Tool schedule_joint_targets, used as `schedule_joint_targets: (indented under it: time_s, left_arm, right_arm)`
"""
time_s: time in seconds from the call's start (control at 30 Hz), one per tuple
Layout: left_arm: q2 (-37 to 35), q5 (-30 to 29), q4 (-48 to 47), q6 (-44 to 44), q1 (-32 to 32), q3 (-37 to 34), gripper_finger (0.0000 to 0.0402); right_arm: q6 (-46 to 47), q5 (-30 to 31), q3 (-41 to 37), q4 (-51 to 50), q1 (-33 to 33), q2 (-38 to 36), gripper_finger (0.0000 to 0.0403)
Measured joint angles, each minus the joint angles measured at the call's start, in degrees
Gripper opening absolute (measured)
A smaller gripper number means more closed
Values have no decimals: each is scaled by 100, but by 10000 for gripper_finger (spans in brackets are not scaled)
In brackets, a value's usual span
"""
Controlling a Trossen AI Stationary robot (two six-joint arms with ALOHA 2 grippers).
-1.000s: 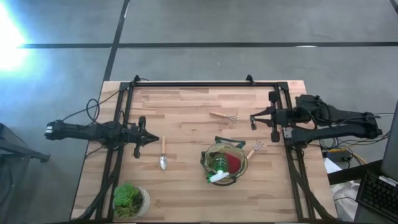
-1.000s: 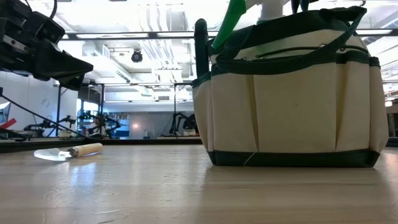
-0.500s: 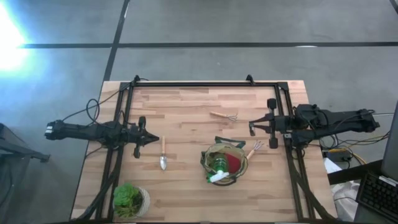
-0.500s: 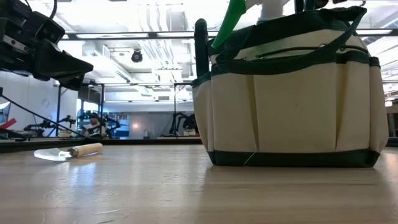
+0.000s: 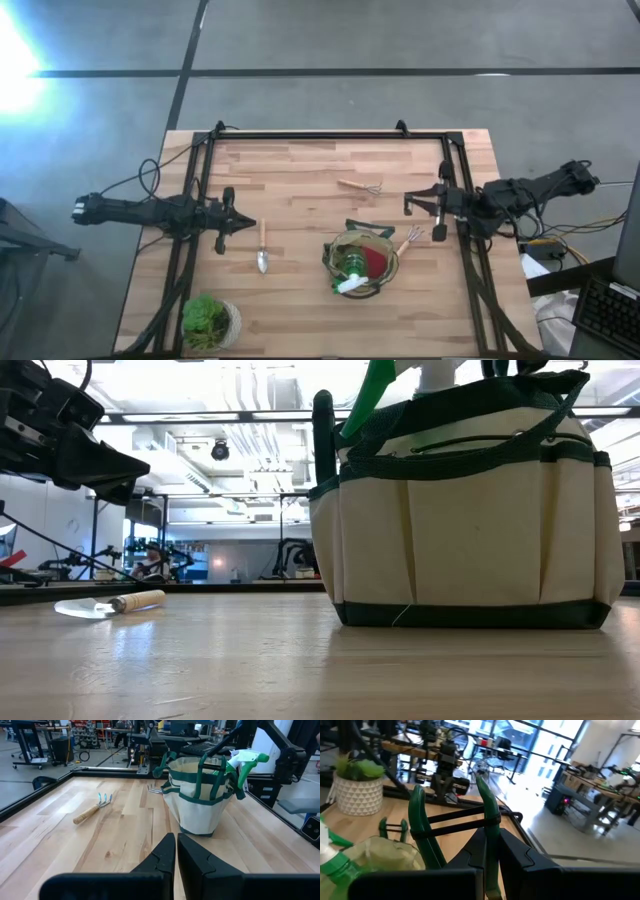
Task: Pick & Place Garden tools in Gardening bag
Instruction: Put the shear scissors into the side pocket of the gardening bag
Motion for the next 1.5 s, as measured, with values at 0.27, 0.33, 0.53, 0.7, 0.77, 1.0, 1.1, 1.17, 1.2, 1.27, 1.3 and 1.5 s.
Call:
schedule_joint_targets:
  time_s: [0.27,0.33,0.53,0.7,0.77,1.0,1.1,1.17,1.2,1.27,1.3,1.5]
  left_arm:
    - [1,1,-1,-1,-1,0,23]
    - [-1,0,-2,-1,-2,2,23]
    - [-1,1,-1,-1,0,1,23]
    - [0,1,-1,-1,-2,0,23]
    - [1,0,0,-1,-2,0,23]
    - [0,0,-2,1,-2,2,23]
    - [0,2,-1,-1,-2,0,23]
    - [-1,2,0,-1,-2,0,23]
    - [1,0,0,-1,0,0,23]
    - [0,2,-2,-1,-2,0,23]
    - [1,0,0,-1,-1,0,23]
    - [1,0,-2,-1,-2,0,23]
  right_arm:
    - [329,796,-12,6,848,11,18]
    - [474,954,-43,7,1067,11,18]
    - [794,1528,-153,142,1713,170,18]
    - [830,2030,-168,438,2221,512,18]
    - [832,2238,-168,555,2418,656,18]
    - [1208,2980,-168,726,3015,1093,18]
    - [1443,3203,-168,733,3186,1248,18]
    - [1587,3377,-168,733,3275,1347,18]
    - [1652,3442,-168,734,3319,1392,18]
    - [1781,3505,-168,733,3386,1460,18]
    - [1882,3577,-168,736,3414,1494,18]
    - [2227,3766,-168,748,3509,1662,18]
